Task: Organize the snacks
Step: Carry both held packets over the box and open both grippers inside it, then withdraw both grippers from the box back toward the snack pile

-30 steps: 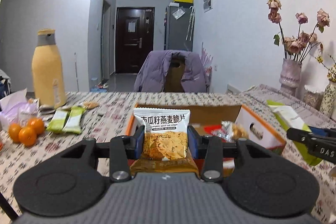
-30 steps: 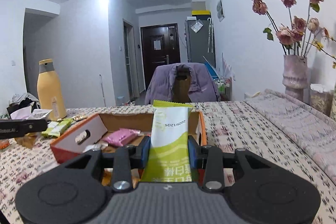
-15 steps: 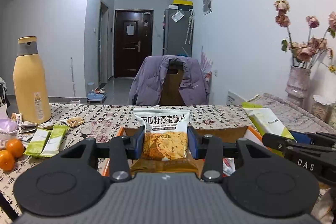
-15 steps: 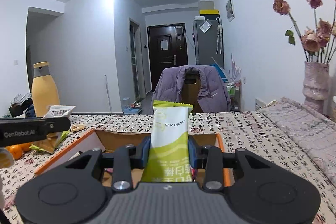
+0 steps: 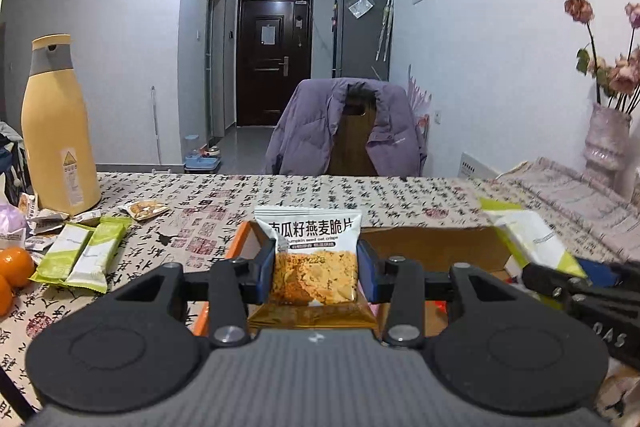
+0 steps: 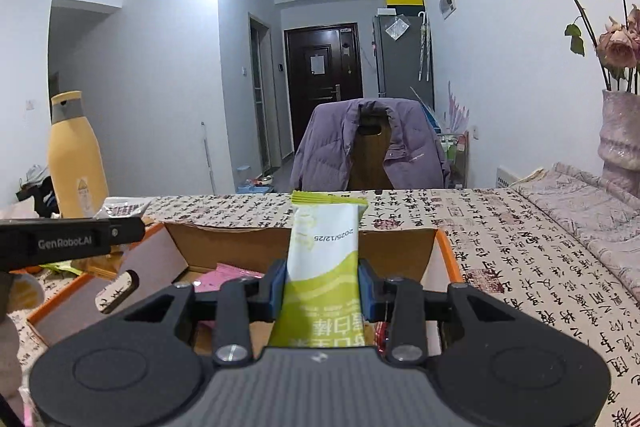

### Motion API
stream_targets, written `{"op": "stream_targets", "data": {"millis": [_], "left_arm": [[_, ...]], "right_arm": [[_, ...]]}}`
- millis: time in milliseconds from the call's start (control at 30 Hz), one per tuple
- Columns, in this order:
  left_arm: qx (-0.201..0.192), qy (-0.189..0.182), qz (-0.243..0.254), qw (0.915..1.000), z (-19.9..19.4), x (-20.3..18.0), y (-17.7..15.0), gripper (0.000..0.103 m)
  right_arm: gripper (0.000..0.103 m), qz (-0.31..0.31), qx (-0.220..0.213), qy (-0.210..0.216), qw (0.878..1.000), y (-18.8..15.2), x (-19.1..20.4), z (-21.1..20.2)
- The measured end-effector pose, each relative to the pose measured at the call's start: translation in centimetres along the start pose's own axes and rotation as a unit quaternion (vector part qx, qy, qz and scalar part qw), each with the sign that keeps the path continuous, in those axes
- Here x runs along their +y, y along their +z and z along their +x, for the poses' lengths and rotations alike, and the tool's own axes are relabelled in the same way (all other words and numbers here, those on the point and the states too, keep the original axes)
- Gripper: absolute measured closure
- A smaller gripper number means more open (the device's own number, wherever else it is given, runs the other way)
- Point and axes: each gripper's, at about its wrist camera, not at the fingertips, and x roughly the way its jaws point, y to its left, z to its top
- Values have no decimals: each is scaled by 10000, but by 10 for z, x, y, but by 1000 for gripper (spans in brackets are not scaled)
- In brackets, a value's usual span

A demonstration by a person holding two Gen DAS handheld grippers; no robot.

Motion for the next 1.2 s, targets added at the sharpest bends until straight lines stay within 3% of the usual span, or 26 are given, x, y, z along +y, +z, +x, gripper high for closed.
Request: {"op": "stream_targets", "data": {"millis": [267, 333, 400, 467, 500, 567, 967, 1200], "left_arm": [[204, -90, 12, 9998, 8, 0, -7, 59], [182, -112, 10, 9998, 7, -1, -9, 49], [107, -115, -27, 9999, 4, 1, -10, 17], [-6, -58, -8, 10000, 1, 0, -9, 6], [-55, -21, 3, 10000, -1, 0, -9, 0], [-119, 15, -13, 9999, -3, 0, -9, 0], [-234, 24, -264, 9994, -12, 0, 3, 0], [-341, 42, -223, 9992, -43, -5, 19, 0]], "right_arm": [[65, -47, 41, 10, 10000, 2, 0, 5], [64, -4, 105, -5, 9999, 2, -1, 5], [52, 84, 117, -22, 9999, 3, -4, 5], [20, 156, 73, -39, 9998, 2, -6, 2], [14, 166, 38, -64, 9998, 3, -7, 1], [0, 176, -34, -138, 9997, 3, -9, -2], [0, 253, -152, -161, 9994, 7, -18, -3], [0, 259, -302, -203, 9990, 25, -16, -28]]}}
